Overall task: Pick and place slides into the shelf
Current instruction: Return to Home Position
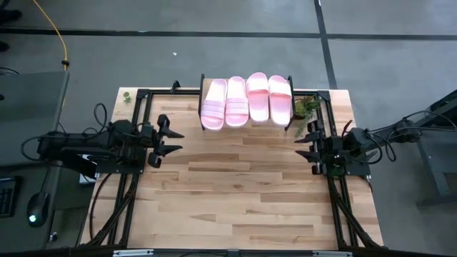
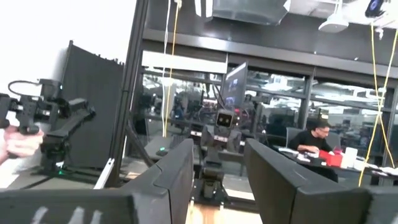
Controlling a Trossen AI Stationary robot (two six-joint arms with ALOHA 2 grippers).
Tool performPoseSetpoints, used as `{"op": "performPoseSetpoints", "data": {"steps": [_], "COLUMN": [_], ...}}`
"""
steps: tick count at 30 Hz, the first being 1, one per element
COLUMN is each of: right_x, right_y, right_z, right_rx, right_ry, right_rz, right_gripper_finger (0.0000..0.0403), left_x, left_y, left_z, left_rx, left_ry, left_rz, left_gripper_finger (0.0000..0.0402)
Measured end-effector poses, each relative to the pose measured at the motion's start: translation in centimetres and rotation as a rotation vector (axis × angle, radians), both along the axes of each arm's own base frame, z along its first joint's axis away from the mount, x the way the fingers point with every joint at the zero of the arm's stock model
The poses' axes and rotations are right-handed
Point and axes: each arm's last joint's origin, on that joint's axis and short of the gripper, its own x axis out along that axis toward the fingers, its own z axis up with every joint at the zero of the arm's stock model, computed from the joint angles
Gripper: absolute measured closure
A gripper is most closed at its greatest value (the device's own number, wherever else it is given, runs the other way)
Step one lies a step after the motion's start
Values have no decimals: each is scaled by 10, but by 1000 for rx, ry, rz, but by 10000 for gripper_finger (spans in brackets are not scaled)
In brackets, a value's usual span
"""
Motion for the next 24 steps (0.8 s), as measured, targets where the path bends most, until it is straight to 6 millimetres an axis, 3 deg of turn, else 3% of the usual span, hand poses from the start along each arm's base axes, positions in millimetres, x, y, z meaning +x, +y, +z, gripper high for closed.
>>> {"op": "performPoseSetpoints", "data": {"steps": [24], "right_x": [0], "right_y": [2], "right_z": [-13], "right_rx": [47], "right_ry": [67], "right_rz": [99], "right_gripper_finger": [267], "left_x": [-20], "left_y": [-3], "left_z": [-47], "left_rx": [-101], "left_ry": [-112], "left_rz": [-6], "left_gripper_finger": [236]}}
